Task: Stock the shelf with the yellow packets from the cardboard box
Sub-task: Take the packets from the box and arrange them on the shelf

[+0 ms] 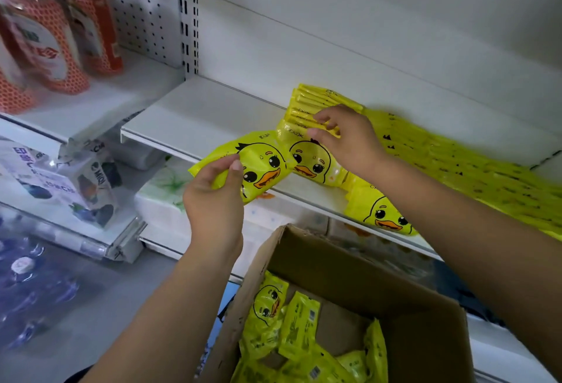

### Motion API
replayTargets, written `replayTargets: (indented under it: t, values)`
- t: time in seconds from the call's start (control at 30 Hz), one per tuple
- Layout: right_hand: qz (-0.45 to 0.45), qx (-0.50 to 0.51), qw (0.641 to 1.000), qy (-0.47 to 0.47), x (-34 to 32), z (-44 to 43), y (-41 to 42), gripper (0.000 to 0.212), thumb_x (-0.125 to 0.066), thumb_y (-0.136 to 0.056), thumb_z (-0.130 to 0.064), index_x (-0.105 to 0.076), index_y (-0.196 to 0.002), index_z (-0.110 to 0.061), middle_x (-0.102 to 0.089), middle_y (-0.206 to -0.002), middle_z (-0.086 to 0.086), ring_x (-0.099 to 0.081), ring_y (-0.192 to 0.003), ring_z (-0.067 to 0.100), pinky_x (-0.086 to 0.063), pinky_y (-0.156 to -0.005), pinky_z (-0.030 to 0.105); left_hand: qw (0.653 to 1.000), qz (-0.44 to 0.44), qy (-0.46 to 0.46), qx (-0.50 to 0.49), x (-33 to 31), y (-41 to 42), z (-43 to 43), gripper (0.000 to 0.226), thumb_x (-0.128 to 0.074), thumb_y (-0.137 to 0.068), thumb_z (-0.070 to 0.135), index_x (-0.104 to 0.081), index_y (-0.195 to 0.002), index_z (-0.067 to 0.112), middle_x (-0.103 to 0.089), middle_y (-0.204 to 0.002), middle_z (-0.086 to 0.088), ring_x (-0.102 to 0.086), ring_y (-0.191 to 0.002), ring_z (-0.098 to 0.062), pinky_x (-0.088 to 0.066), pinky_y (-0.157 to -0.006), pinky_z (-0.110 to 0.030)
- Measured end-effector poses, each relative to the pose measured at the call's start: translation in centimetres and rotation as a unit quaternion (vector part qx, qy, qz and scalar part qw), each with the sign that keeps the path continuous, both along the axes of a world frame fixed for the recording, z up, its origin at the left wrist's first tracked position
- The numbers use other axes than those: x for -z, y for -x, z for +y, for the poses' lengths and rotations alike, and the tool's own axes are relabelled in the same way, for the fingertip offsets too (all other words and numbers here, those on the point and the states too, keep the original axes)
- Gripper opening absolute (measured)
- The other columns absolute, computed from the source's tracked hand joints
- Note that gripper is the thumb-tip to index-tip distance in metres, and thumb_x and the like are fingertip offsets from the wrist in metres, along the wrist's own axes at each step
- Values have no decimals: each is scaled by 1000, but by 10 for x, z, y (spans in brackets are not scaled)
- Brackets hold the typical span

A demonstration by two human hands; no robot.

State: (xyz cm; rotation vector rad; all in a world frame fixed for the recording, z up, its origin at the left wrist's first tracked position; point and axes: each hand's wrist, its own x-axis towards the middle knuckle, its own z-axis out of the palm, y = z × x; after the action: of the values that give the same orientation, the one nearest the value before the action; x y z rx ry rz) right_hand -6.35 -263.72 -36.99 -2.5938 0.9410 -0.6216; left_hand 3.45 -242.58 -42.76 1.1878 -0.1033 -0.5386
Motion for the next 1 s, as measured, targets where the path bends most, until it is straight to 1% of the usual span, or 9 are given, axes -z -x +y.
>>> replayTargets:
  t: [0.17, 0.3, 0.37, 0.43, 0.5, 0.6, 0.73, 0.83, 1.0]
  values:
    - [-94, 81, 981, -148, -1, 68, 44, 26, -55, -101, -36, -67, -108, -15, -66, -94, -7, -58, -80, 1, -41, -70, 5, 990, 19, 57, 130, -6, 17, 3, 10, -69, -96, 10, -75, -104, 14, -78, -104, -12, -74, -99, -35, -60, -89, -47]
    - [-178, 181, 918, -303, 7, 103, 87, 38, -53, -96, -57, -72, -93, -25, -72, -91, -7, -68, -90, 15, -57, -92, 44, 969, 6, 66, 237, -10, 40, 8, 13, -64, -97, 8, -73, -104, 14, -77, -105, -6, -76, -89, -25, -63, -75, -38]
    - [-240, 213, 877, -357, 9, 120, 107, 38, -55, -94, -59, -75, -84, -27, -75, -95, 0, -69, -100, 24, -54, -97, 51, 960, 4, 68, 273, -9, 53, 11, 16, -63, -98, 9, -73, -110, 15, -75, -116, -9, -75, -96, -27, -63, -73, -38]
    - [-279, 259, 861, -338, 14, 136, 126, 40, -55, -99, -48, -74, -89, -13, -72, -102, 13, -66, -105, 29, -52, -98, 51, 958, -21, 61, 280, -9, 67, 14, 18, -66, -98, 15, -72, -113, 22, -72, -124, -9, -71, -111, -33, -61, -88, -50]
    - [-308, 291, 859, -287, 24, 151, 143, 48, -54, -102, -40, -67, -91, 4, -71, -90, 18, -67, -85, 24, -54, -87, 41, 964, -47, 42, 260, -8, 79, 16, 17, -67, -96, 26, -66, -112, 31, -70, -123, -7, -68, -113, -32, -53, -98, -64]
    - [-321, 318, 857, -247, 36, 168, 158, 46, -51, -104, -35, -49, -62, -15, -40, -54, -7, -33, -49, 3, -32, -52, 22, 973, -44, -16, 225, -3, 94, 19, 23, -66, -94, 45, -57, -110, 32, -68, -109, -9, -68, -95, -27, -54, -96, -61]
    - [-331, 330, 844, -264, 45, 180, 173, 40, -44, -106, -36, -47, -71, -17, -35, -58, -7, -30, -49, 4, -29, -53, 27, 961, -13, -26, 277, 9, 108, 25, 47, -62, -87, 57, -73, -104, 14, -73, -113, -24, -69, -108, -45, -51, -96, -69]
    - [-310, 316, 858, -261, 51, 186, 180, 37, -45, -104, -42, -56, -84, -13, -43, -63, -8, -36, -51, 0, -33, -52, 19, 957, -7, -30, 290, 14, 109, 32, 59, -66, -84, 61, -71, -110, 7, -70, -113, -30, -65, -98, -36, -44, -96, -77]
    - [-296, 305, 880, -212, 46, 183, 186, 34, -48, -105, -32, -53, -75, -18, -48, -64, -6, -45, -56, 4, -38, -55, 22, 946, 19, -39, 320, 1, 99, 37, 40, -52, -107, 30, -63, -127, -3, -70, -123, -24, -71, -109, -35, -56, -95, -58]
